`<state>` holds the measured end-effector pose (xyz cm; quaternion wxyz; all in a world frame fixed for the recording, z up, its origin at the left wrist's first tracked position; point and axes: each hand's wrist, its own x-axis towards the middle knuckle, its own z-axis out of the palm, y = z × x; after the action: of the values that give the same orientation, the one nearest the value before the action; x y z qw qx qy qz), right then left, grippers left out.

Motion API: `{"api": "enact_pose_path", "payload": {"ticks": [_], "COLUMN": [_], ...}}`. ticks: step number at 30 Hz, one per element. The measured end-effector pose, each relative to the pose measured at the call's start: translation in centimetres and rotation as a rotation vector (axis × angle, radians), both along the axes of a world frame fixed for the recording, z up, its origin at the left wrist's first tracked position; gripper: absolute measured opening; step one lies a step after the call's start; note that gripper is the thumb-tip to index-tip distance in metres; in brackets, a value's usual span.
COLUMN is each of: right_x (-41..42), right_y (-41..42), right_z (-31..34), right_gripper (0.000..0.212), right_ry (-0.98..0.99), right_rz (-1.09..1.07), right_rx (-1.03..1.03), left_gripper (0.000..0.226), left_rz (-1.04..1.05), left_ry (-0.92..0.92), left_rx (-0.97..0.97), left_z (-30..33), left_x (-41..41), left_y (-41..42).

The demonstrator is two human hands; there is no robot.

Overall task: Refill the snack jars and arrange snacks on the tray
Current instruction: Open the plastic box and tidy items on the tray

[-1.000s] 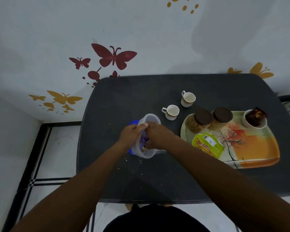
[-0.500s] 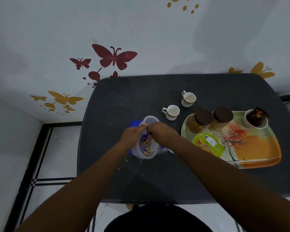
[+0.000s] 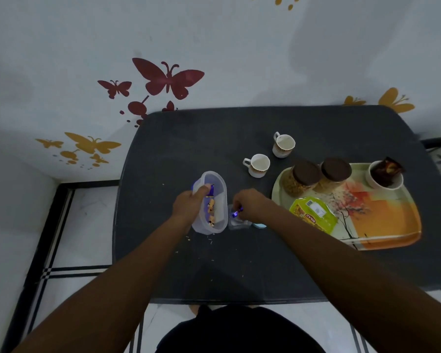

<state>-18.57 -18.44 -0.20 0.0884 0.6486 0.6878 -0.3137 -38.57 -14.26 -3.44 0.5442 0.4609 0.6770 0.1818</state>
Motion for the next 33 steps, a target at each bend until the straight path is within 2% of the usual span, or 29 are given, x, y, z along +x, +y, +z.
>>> {"api": "enact_pose_path", "payload": {"ticks": [3,5,7,9,12,14,15,17,19,20,27,30,33], "right_x": [-0.4,-1.0,-1.7,-2.5,-3.8,-4.2,-4.4,-4.7,-4.8,-4.7,-3.7,-2.8,-1.9], "right_y": [0.6,1.3,1.7,1.7,1.1,0.9,0.9,1.1,0.8,0.7,1.3,0.5,0.0], "right_z": [0.0,0.4,1.0,1.3,1.1,0.6,0.5,0.6,0.7,0.8,0.4,0.5,0.7], "right_gripper": [0.016,0.021,0.034,0.050,0.082,0.087,0.082,0.055,0.025,0.020,0.031,0.021,0.013], "right_ry": [0.009,0.043,0.143,0.182,-0.028,-0.095,-0.087,-0.035,0.028,0.042,0.048,0.089,0.143], "right_rz": [-0.029,-0.056,-0.073,0.031,0.224,0.222,0.184,0.078,0.018,0.020,0.068,0.048,-0.021], "right_rx": [0.061,0.173,0.248,0.228,0.272,0.249,0.200,0.097,0.125,0.157,0.098,0.235,0.262], "left_gripper": [0.056,0.057,0.057,0.048,0.054,0.068,0.071,0.076,0.077,0.076,0.053,0.053,0.056], "left_rz": [0.001,0.004,0.017,0.011,-0.070,-0.114,-0.129,-0.142,-0.141,-0.141,-0.189,-0.171,-0.168], "left_ry": [-0.002,-0.018,-0.072,-0.131,-0.153,-0.132,-0.122,-0.108,-0.112,-0.122,-0.109,-0.115,-0.098], "left_rx": [0.004,0.013,0.017,0.013,0.026,0.049,0.059,0.072,0.062,0.051,0.049,0.033,0.037], "left_z": [0.0,0.1,0.4,0.8,1.5,2.0,2.2,2.4,2.5,2.4,2.4,2.8,2.9], "left_x": [-0.1,-0.1,0.0,0.1,0.5,0.7,0.7,0.6,0.5,0.5,0.9,1.3,1.8], "left_y": [0.0,0.0,0.0,-0.1,-0.2,-0.3,-0.4,-0.5,-0.5,-0.6,-0.7,-0.6,-0.5]}}
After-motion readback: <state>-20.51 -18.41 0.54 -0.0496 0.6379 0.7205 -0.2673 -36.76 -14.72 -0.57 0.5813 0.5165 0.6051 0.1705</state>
